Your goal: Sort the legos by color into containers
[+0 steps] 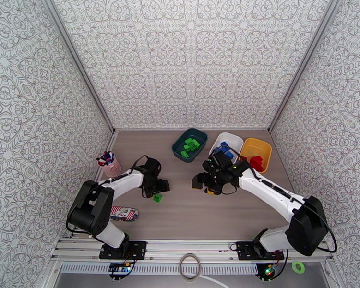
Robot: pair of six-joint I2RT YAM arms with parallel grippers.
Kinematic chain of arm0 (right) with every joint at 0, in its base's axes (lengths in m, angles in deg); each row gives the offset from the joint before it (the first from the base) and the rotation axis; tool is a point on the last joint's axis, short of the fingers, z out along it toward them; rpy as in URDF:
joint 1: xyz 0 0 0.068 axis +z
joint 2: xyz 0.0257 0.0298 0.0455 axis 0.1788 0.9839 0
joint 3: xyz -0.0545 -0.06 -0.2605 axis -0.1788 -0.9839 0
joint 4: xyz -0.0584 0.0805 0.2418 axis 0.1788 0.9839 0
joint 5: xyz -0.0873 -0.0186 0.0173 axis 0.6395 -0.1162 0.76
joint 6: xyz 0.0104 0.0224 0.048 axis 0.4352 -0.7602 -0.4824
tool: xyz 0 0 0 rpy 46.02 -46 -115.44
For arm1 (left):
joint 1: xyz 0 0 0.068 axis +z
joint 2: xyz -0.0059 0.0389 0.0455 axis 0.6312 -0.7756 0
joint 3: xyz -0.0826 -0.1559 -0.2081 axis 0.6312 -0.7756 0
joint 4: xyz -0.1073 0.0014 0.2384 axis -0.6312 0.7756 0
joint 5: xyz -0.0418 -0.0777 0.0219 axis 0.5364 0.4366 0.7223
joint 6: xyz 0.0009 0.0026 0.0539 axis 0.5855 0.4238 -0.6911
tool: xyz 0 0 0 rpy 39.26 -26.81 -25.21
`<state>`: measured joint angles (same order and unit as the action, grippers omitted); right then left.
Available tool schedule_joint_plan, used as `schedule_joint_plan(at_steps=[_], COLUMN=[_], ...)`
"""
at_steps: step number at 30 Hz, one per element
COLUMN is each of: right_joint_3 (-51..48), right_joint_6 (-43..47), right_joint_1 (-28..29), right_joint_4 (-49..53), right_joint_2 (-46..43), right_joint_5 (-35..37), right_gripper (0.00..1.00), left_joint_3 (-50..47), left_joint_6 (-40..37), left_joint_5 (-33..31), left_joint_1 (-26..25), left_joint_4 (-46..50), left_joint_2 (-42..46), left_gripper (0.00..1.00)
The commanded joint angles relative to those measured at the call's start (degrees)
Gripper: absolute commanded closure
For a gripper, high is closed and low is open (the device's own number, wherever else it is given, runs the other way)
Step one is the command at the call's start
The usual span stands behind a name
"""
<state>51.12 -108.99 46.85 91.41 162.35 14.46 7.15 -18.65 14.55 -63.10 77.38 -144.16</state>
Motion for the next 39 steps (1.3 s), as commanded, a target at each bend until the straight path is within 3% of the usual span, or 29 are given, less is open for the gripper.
schedule_joint_plan(at_steps=[1,7,15,39], right_joint_3=[-1.8,-3.91,-5.25,-3.8], right_joint_6=[-1.37,-2.15,-2.81,-3.61], right_joint_1=[0.27,0.27,0.27,0.27], right_joint_4=[-1.43,-1.66,-1.37,-3.29], right_joint_2=[-2.27,-4.45,-6.64,-3.68], right_joint_5=[1.03,1.51,2.3,1.61], right_gripper=[0.2,0.2,0.2,0.2], left_joint_3=[0.04,4.62,7.11,5.2], left_joint_6=[2.71,4.31,4.78,7.52], left_joint_5=[-3.34,-8.09,-10.97,-7.23], left_joint_1=[-3.65,-8.63,-13.89,-11.65], left_joint_4=[6.17,11.37,14.74,10.69], left_joint_2=[-0.45,-4.67,-6.24,-3.88], left_gripper=[0.31,0.38,0.38,0.59])
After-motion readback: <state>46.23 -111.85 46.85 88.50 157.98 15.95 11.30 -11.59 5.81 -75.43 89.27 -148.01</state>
